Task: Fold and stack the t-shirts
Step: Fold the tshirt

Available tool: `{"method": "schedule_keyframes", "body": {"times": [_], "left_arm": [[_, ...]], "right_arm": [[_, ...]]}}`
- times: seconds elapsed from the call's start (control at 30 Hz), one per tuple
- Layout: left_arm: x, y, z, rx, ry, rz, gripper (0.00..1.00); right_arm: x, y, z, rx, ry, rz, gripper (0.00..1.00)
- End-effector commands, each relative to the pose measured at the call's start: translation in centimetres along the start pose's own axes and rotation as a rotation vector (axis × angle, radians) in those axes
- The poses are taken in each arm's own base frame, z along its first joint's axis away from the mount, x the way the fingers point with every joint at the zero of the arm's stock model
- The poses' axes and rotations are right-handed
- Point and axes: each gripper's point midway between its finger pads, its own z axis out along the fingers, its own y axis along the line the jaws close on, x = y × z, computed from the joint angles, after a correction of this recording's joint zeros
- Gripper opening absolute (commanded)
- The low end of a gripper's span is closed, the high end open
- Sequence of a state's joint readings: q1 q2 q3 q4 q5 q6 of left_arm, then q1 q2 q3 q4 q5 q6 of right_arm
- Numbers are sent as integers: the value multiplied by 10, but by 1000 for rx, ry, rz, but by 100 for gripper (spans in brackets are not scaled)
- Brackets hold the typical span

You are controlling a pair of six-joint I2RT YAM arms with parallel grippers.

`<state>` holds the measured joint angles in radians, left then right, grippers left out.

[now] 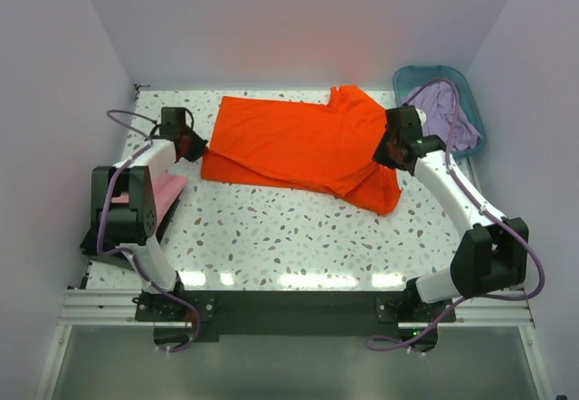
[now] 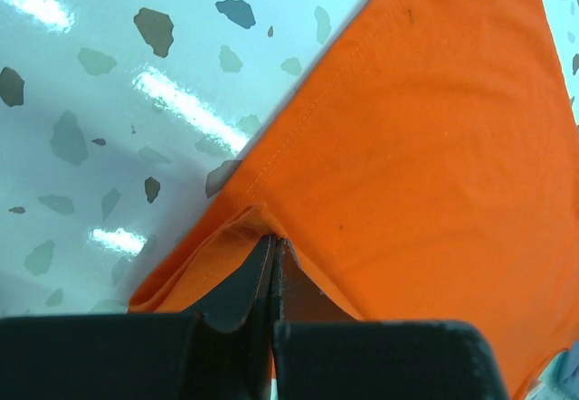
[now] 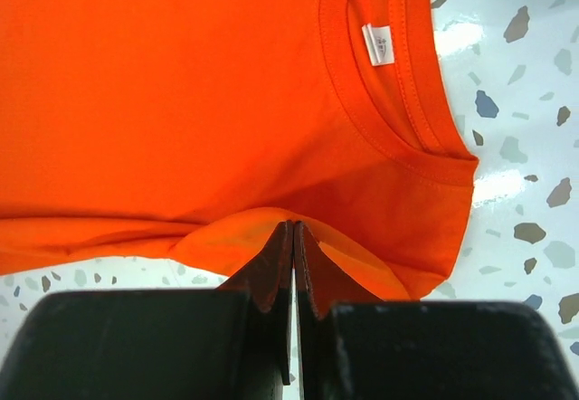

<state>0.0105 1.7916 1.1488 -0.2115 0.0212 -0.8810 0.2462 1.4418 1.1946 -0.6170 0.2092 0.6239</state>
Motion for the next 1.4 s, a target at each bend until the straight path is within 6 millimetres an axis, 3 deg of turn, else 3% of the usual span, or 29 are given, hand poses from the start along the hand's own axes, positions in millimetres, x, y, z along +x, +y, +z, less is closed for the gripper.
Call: {"method": "schedule_keyframes", "body": {"times": [0.0,0.4,0.7,0.77,0.87,1.0,1.03,1.17,1.2,1.27,1.3,1.37], "left_arm": [[-19,-21,1,36,-40,-7,0],[-16,-48,24,58,-11,43,0],[-13,-47,39,47,1,55,0],[-12,-50,41,64,5,69,6],[-18,-60,42,101,-5,92,22],[-24,-60,33,102,-21,98,61],[-29,-64,24,107,-40,97,65],[-36,-45,-2,13,-110,53,68],[-26,-29,-3,-28,-99,45,69],[-30,-17,-22,-82,-159,6,68],[-15,-1,-24,-130,-143,3,66],[-15,6,-37,-154,-181,-17,66]], "right_arm": [[-26,4,-3,-28,-58,16,0],[-32,-6,8,-12,-52,36,0],[-35,-14,20,0,-38,47,0],[-35,-17,23,13,-34,50,0],[-36,-18,26,14,-34,49,0],[-40,-16,31,14,-30,43,0],[-41,-15,32,14,-26,41,0],[-47,-13,39,30,-18,25,0],[-51,-10,40,28,-25,22,0],[-51,-10,47,38,-14,18,0],[-56,-7,47,33,-20,18,0],[-53,-7,55,43,1,10,0]]}}
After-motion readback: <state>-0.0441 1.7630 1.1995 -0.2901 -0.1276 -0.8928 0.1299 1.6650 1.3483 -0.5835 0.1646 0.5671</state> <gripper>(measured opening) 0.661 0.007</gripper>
